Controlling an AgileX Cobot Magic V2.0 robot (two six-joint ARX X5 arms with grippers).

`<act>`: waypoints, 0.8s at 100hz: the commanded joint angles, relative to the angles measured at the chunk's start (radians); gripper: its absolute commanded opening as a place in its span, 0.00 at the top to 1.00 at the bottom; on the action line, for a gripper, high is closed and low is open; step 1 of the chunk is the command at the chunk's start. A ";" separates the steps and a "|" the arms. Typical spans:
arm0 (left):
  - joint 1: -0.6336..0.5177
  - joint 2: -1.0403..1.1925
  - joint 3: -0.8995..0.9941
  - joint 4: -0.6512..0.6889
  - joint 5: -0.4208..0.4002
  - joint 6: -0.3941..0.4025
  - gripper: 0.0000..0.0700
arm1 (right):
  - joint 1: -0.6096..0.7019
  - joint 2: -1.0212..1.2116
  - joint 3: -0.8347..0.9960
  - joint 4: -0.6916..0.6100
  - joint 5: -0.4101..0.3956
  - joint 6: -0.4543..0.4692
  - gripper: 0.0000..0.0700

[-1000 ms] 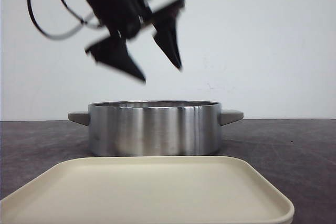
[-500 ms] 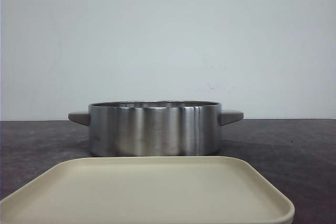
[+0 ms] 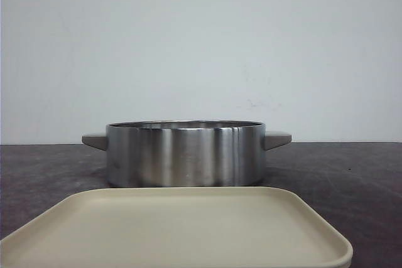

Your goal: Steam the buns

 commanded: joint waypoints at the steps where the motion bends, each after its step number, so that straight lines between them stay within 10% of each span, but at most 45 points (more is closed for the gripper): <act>1: -0.003 -0.004 0.014 0.006 -0.002 0.007 1.00 | 0.011 0.006 0.017 0.021 0.003 -0.004 0.99; 47: -0.003 -0.021 0.014 0.006 -0.002 0.007 1.00 | -0.011 -0.031 0.014 0.006 0.000 -0.003 0.99; 80: -0.003 -0.021 0.014 0.006 -0.002 0.007 1.00 | -0.460 -0.420 -0.336 -0.078 -0.114 -0.103 0.99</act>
